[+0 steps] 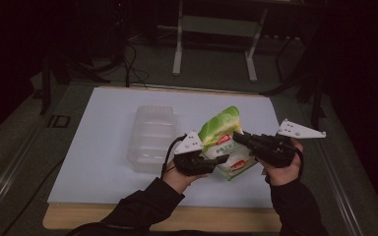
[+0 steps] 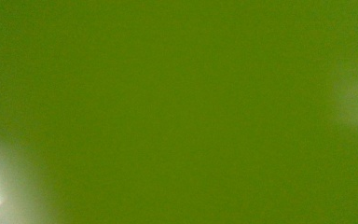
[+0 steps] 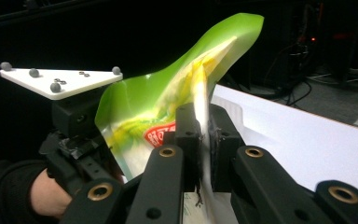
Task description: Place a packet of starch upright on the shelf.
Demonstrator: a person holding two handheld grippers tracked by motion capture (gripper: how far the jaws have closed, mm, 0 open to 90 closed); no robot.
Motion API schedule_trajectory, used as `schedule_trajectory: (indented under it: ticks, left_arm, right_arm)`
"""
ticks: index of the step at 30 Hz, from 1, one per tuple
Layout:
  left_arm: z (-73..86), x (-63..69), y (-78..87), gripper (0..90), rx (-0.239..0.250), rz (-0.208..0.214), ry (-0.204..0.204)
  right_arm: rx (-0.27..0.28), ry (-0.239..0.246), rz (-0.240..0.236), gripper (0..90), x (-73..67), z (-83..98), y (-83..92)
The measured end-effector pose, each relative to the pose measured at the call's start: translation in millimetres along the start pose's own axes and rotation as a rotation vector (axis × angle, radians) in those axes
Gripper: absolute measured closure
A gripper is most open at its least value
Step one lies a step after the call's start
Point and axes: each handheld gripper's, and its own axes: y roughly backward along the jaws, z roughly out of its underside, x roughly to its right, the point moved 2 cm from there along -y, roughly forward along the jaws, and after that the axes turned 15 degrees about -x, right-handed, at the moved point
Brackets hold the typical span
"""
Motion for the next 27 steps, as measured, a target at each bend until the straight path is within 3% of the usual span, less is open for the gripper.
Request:
schedule_trajectory:
  ticks: [5, 15, 17, 19, 21, 27]
  left_arm:
    - [-0.5, 0.6, 1.0, 77.1, -0.022, 0.015, -0.007]
    - [-8.9, -3.2, 12.0, 79.7, -0.043, 0.058, -0.03]
    - [-10.5, -3.6, 13.6, 80.0, -0.052, 0.043, -0.045]
    - [-11.6, -4.3, 15.4, 81.2, -0.058, 0.028, -0.057]
    - [-12.1, -5.9, 17.1, 81.3, -0.067, 0.011, -0.065]
    - [-16.5, -13.3, 26.4, 81.4, -0.075, -0.002, -0.065]
  right_arm:
    - [-0.011, 0.009, 0.0, 85.1, -0.7, 1.1, -2.6]
    - [0.021, 0.023, -0.016, 84.9, 0.1, 2.6, 2.8]
    - [0.023, 0.035, -0.007, 84.2, 0.2, 2.3, 3.1]
    - [0.025, 0.052, 0.001, 81.6, 0.5, 2.2, 3.4]
    - [0.042, 0.067, 0.004, 68.1, 0.7, 1.6, 5.3]
    - [0.083, 0.092, 0.064, 50.6, 4.0, 2.9, 16.2]
